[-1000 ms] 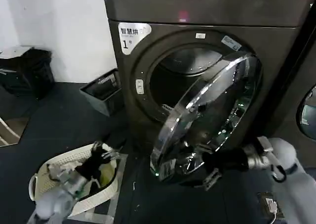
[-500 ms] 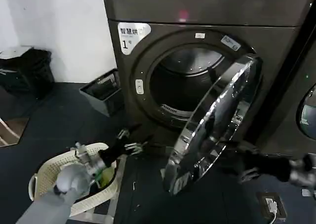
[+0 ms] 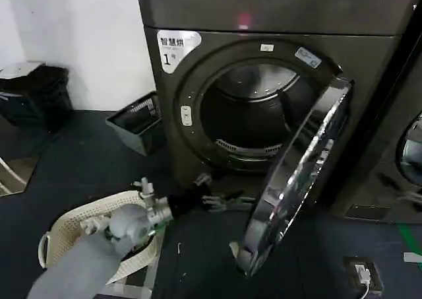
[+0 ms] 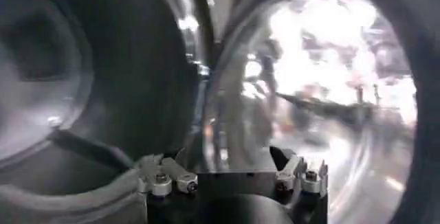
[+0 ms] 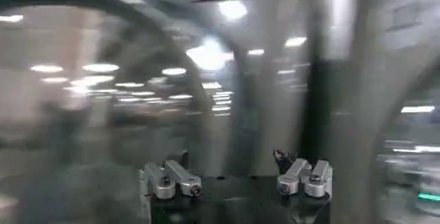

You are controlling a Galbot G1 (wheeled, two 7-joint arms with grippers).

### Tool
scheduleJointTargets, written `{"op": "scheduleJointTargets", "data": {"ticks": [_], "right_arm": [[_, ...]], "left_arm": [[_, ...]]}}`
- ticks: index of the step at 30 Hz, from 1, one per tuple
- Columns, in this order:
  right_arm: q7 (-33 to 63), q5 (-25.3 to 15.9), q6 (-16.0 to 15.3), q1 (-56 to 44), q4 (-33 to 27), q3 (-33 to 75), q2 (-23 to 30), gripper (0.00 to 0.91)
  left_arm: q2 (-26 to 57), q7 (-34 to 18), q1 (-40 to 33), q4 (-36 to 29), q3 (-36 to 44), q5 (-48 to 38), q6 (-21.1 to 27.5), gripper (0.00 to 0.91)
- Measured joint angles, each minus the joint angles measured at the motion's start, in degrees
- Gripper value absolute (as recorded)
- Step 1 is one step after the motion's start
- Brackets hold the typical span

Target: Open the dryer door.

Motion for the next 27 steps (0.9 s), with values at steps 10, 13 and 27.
{"op": "scheduleJointTargets", "data": {"ticks": [10,13,27], "right_arm": [[20.9,0.4,-1.9,-4.2,1.0,10.7,-0.1,0.907],[25.2,0.2,-1.1,-5.3,0.2,14.3,-1.0,0.907],[36.8,-7.0,-0.1,-9.2,-4.8,27.8,-5.1,0.907]], "left_arm": [[-1.5,3.5,-6.6,0.6,9.3,-1.5,-1.2,0.907],[-2.3,3.6,-8.7,0.9,12.0,-1.8,-2.1,0.907],[-7.6,2.2,-17.6,3.1,21.9,-3.7,-3.0,0.907]]}}
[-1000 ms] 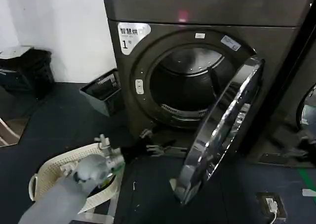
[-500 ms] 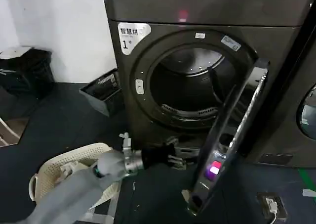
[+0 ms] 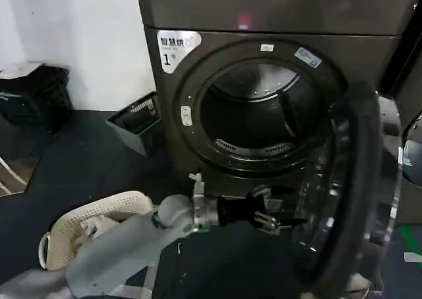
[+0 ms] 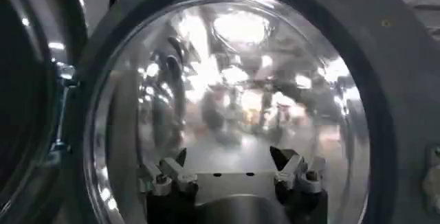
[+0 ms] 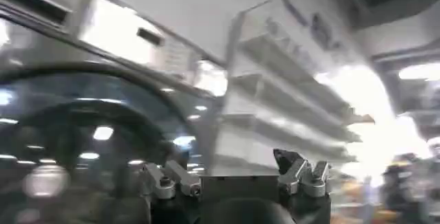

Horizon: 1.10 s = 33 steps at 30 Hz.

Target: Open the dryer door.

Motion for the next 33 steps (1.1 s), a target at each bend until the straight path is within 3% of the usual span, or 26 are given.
{"op": "scheduleJointTargets", "data": {"ticks": [18,33], "right_arm": [[0.0,-0.4,0.0,-3.2,0.0,6.6,0.0,0.907],[1.2,1.6,-0.8,-6.1,-0.5,11.8,-0.2,0.907]], "left_arm": [[-7.6,-0.7,-7.8,5.8,7.2,0.0,-0.6,0.907],[-16.4,-1.9,-9.4,13.3,8.9,2.3,-1.5,0.907]]}}
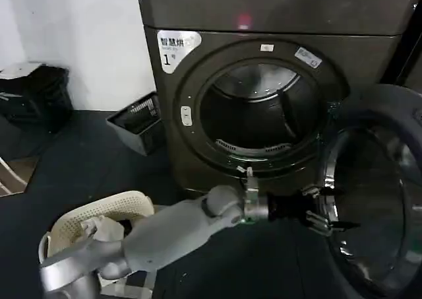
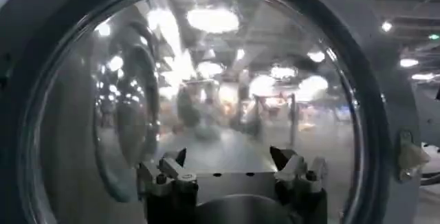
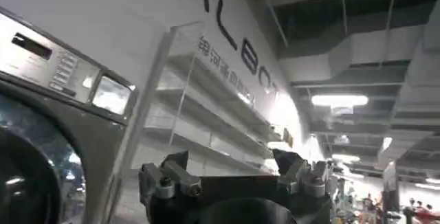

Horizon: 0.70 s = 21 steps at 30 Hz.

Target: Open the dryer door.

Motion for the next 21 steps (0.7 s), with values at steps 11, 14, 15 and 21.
{"op": "scheduleJointTargets", "data": {"ticks": [11,14,15,21], "right_arm": [[0.0,1.3,-0.3,-0.6,0.8,0.6,0.5,0.907],[-0.1,1.7,-0.3,-1.0,0.8,1.2,0.3,0.907],[-0.1,1.8,-0.3,-1.1,0.8,1.4,0.3,0.907],[-0.1,2.1,-0.3,-1.2,0.4,1.9,0.2,0.907]], "left_arm": [[-5.4,-1.1,-1.0,4.7,0.6,1.4,-0.6,0.907],[-7.1,-1.5,-1.2,6.0,0.6,1.7,-0.7,0.907],[-7.7,-1.6,-1.2,6.4,0.6,1.9,-0.7,0.907],[-10.5,-3.4,-1.4,8.9,0.4,3.0,-1.2,0.907]]}}
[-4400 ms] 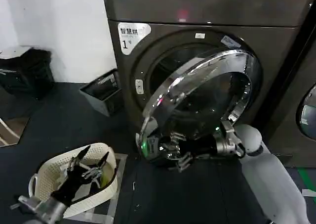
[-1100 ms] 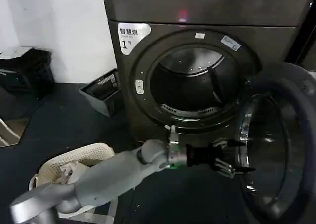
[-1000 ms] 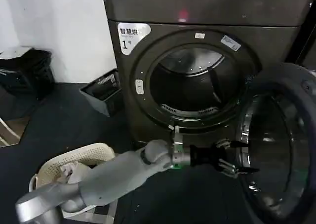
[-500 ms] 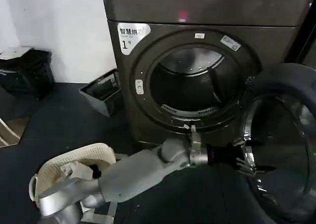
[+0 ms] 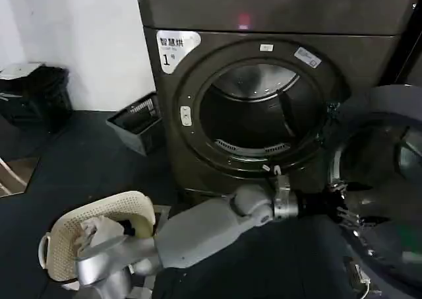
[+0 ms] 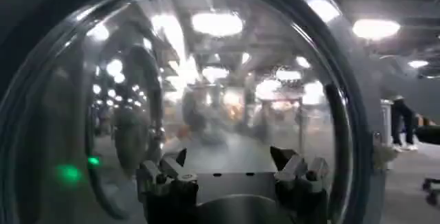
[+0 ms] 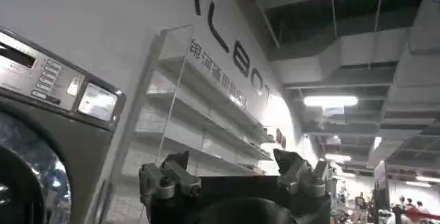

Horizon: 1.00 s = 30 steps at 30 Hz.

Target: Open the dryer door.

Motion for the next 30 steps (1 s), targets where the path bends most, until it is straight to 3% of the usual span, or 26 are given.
{"op": "scheduleJointTargets", "data": {"ticks": [17,22,30], "right_arm": [[0.0,0.0,0.1,0.2,0.2,-0.1,0.0,0.907],[-0.1,0.0,0.3,0.1,0.1,-0.1,0.0,0.907],[-0.1,0.0,0.3,0.5,-0.1,-0.2,-0.4,0.907]], "left_arm": [[-5.9,-6.8,-0.7,6.2,-2.4,2.8,-1.8,0.907],[-5.9,-9.5,-0.7,7.9,-3.4,4.0,-5.8,0.907],[-5.9,-9.1,-0.3,6.5,-4.0,4.7,-12.1,0.907]]}}
